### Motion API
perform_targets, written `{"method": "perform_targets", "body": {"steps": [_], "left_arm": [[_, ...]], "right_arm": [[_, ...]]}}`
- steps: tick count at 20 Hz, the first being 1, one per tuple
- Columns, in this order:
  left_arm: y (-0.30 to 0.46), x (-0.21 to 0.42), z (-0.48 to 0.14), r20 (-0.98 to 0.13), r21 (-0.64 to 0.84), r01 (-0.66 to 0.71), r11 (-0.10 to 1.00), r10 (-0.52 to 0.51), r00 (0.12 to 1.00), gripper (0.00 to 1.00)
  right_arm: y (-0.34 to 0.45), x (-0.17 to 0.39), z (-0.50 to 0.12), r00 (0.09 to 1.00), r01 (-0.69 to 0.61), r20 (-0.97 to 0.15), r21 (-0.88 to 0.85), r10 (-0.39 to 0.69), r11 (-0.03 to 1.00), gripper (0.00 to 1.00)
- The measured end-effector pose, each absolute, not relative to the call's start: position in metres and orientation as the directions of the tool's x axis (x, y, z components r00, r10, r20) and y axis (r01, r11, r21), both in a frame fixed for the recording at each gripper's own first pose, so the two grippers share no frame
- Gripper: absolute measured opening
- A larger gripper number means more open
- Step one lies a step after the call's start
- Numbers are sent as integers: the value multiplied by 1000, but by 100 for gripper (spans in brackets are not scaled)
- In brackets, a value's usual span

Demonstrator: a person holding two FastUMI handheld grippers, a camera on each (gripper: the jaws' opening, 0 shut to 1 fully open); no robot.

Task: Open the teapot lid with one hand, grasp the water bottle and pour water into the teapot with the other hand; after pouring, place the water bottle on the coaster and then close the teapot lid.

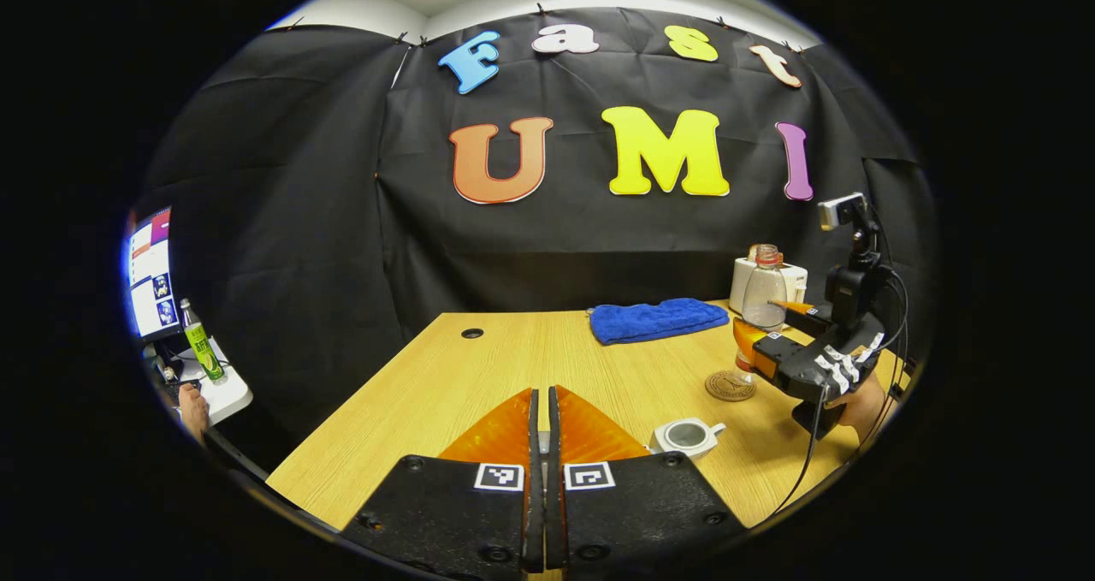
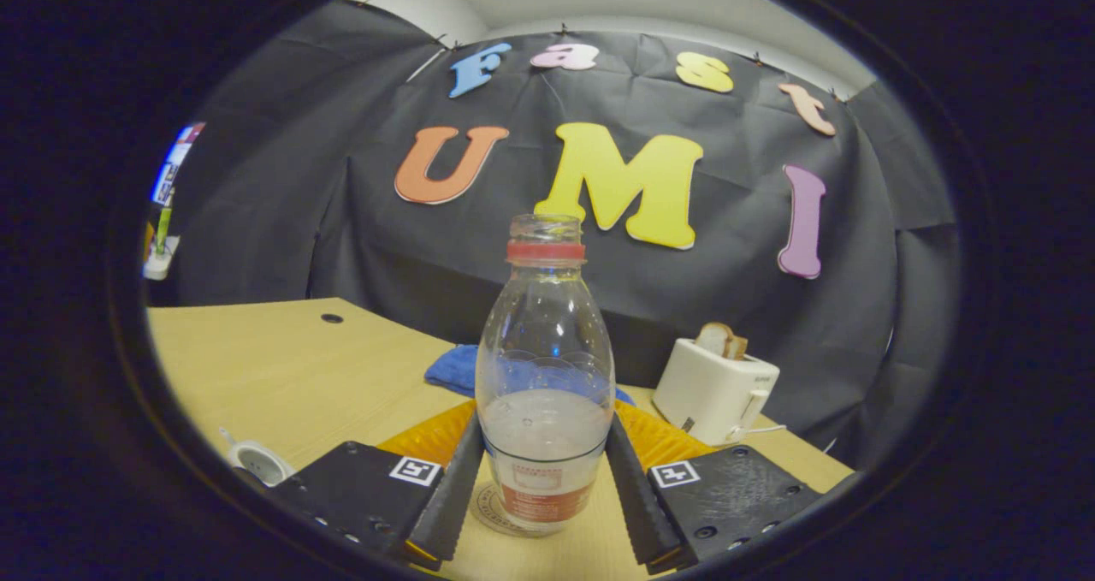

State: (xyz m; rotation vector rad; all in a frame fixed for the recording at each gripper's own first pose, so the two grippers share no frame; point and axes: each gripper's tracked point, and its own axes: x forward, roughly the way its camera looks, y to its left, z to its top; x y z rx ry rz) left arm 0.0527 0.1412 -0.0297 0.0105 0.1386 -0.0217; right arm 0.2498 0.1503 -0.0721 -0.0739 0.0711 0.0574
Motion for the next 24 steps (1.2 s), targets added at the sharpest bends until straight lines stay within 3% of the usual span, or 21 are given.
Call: {"method": "perform_targets", "body": {"steps": [11, 16, 20, 23, 24], "left_arm": [[135, 55, -34, -152, 4, 44, 999, -43, 988, 4], [131, 54, -32, -144, -11, 60, 998, -61, 988, 4], [127, 54, -32, -144, 3, 65, 998, -64, 987, 4], [119, 53, -30, -139, 21, 78, 997, -74, 988, 4], [116, 53, -29, -137, 21, 84, 996, -80, 987, 4]], "right_arm": [[142, 275, -96, 988, -51, -140, 93, 64, 994, 76], [142, 277, -95, 988, -64, -140, 45, 70, 997, 74], [143, 270, -87, 989, -91, -116, 24, 93, 996, 96], [138, 259, -76, 990, -98, -95, 29, 101, 995, 95], [137, 254, -70, 991, -104, -83, 30, 106, 994, 99]]}}
